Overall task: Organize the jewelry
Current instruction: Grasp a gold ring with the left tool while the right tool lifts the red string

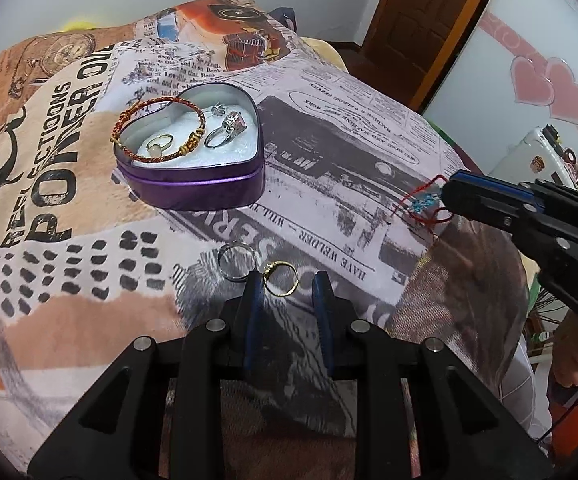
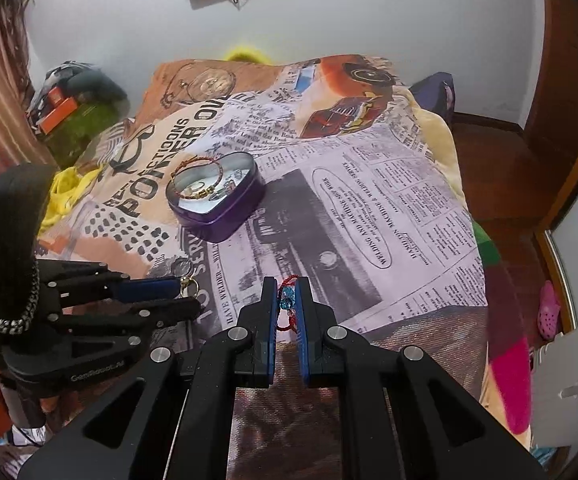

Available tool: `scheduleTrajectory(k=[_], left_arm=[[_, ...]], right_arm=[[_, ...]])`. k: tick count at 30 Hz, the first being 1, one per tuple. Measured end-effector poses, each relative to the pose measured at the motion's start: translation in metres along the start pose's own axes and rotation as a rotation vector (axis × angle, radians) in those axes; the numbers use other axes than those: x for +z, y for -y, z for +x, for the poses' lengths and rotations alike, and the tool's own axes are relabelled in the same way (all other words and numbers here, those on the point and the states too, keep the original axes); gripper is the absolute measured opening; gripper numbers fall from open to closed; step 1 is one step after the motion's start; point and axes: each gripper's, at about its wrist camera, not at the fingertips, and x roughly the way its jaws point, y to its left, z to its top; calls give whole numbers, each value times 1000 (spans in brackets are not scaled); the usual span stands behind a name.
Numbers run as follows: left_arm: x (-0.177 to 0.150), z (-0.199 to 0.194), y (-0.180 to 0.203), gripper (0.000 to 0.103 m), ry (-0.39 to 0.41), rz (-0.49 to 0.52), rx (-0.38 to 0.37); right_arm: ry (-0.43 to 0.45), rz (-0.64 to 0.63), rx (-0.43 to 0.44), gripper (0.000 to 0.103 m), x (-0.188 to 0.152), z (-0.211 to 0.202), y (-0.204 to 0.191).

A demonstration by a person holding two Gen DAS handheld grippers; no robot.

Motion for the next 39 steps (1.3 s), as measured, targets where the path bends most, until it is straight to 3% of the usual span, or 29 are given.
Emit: scheduleTrajectory(k=[7, 11, 19, 20, 39], left_arm=[[4, 7, 7, 24, 16, 35, 47], [4, 6, 8, 15, 22, 40, 59], [-2, -1, 10, 14, 28, 46, 67], [-3, -3, 9, 5, 31, 43, 61], [-2, -72, -34, 5, 179, -22, 78]], right_arm=[[4, 8, 12, 8, 1, -1, 2], [8, 3, 16, 8, 1, -4, 0], [28, -6, 14, 8, 6, -13, -5], [31, -8, 13, 8, 6, -14, -7], [82, -42, 24, 8, 33, -18, -28]])
